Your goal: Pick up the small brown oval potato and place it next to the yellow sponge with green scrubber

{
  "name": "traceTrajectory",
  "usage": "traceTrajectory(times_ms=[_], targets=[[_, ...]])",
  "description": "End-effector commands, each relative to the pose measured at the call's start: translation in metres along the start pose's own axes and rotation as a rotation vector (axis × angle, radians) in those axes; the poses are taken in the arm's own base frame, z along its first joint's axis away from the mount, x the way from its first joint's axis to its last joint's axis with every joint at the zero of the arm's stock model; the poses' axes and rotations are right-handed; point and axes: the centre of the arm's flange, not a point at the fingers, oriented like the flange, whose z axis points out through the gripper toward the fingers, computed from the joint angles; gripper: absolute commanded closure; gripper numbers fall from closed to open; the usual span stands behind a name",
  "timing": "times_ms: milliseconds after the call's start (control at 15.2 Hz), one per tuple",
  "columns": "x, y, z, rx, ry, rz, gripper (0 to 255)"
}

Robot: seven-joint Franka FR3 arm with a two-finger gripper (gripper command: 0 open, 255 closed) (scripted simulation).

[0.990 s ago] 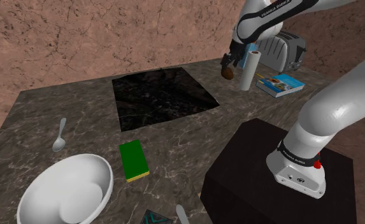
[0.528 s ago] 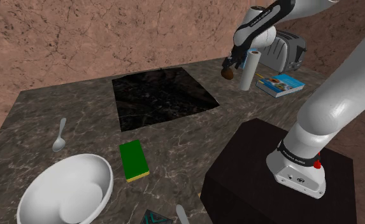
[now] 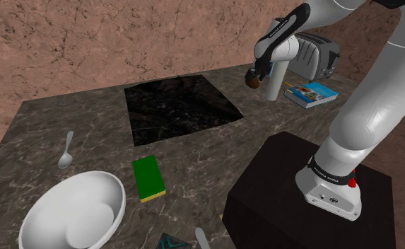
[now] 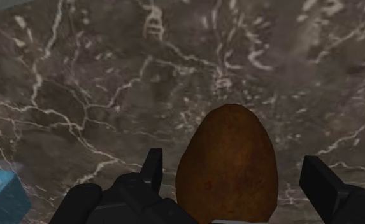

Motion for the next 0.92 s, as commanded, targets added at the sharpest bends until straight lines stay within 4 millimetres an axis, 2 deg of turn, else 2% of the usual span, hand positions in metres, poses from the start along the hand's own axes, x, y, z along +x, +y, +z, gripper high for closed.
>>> traceTrajectory(times_ms=[0,528,594,858], targets=[[-0.0004,0.0009,0.009,0.0,0.001,0.0,0],[-0.0004,0.0009,0.009,0.0,0.001,0.0,0],[0.0,0.0009,0.009,0.0,0.001,0.0,255],[-0.0005,0.0019,0.0093,0.0,0.001,0.0,255]])
